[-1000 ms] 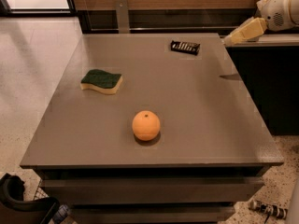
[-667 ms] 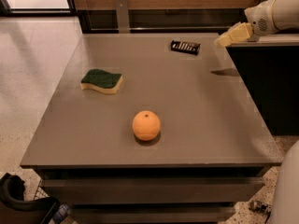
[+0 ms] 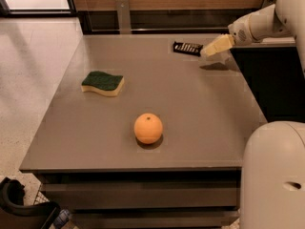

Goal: Move rxbar chocolate near orange

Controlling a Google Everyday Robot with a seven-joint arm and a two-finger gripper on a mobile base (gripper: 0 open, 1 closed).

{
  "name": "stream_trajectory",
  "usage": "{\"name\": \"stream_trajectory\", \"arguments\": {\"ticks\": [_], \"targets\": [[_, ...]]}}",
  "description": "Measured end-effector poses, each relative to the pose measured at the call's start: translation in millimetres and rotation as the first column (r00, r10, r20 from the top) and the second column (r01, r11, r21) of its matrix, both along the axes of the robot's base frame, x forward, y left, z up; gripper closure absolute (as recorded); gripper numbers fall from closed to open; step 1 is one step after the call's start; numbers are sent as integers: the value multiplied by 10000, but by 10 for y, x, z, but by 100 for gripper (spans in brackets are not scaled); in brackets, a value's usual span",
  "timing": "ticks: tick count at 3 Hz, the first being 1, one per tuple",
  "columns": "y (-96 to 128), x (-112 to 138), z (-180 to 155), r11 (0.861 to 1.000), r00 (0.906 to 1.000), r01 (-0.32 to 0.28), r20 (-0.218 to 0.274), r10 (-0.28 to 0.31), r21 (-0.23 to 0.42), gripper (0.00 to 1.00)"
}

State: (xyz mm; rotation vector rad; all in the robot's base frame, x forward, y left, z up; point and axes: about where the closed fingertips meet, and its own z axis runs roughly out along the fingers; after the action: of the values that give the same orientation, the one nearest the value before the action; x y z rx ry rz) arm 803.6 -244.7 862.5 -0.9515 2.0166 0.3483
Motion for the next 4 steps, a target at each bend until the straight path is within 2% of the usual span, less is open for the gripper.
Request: {"name": "stream_trajectory", "arguments": {"ticks": [2,3,4], "targets": [[297,159,-350,9977,9959,-588,-674,609,328,0],[432,168,-404,9953,9923,-887,-833,917,393,0],[679,160,-408,9891,9846,-1416,-978,1449,402,0]]}}
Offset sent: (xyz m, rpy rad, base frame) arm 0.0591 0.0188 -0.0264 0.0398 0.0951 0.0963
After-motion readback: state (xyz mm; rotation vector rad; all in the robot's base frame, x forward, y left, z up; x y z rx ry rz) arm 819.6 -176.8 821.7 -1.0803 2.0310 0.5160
